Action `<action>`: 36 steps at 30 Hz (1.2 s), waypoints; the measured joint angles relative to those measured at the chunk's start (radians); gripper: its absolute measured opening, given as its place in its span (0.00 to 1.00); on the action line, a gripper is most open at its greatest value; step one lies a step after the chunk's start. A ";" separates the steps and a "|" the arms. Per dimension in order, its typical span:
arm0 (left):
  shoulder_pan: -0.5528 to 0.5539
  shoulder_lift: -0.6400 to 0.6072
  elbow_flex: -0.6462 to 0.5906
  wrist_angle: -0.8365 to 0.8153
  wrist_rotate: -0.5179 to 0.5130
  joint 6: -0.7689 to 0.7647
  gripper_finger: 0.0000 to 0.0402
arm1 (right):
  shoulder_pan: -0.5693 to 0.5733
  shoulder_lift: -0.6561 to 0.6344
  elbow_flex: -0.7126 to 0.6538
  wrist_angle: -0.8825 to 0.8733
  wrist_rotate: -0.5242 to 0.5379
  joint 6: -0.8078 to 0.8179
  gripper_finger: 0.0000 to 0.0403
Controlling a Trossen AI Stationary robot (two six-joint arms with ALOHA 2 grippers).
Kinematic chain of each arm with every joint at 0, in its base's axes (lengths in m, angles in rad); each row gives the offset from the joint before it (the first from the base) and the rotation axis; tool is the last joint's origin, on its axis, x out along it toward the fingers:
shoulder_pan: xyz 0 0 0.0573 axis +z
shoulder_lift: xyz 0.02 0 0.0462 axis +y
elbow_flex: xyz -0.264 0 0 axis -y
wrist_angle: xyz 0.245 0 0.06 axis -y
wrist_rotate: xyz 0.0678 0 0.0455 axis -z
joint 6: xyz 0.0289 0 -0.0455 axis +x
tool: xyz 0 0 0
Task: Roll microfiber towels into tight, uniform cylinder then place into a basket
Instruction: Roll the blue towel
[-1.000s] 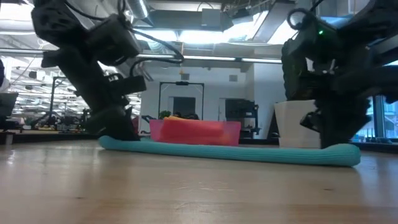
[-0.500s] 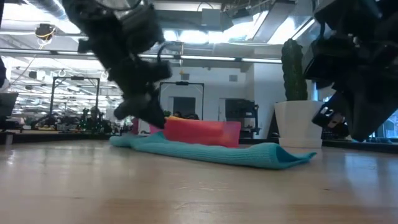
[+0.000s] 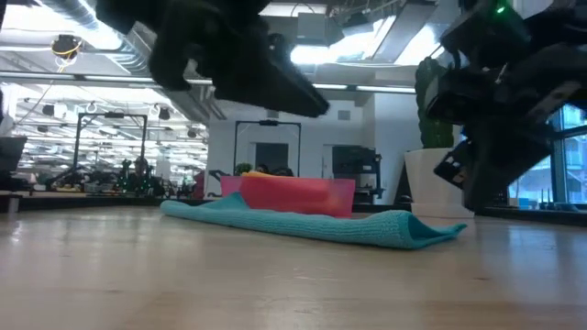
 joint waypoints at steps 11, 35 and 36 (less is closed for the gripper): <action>-0.089 0.395 0.331 -0.085 -0.009 -0.001 0.31 | -0.059 -0.001 0.001 -0.004 0.025 0.004 0.04; -0.115 0.462 0.489 -0.345 -0.220 0.011 0.47 | -0.028 -0.001 0.001 -0.002 0.044 0.003 0.04; -0.113 0.462 0.489 -0.344 -0.232 0.022 0.46 | -0.028 -0.001 0.001 -0.002 0.048 -0.002 0.04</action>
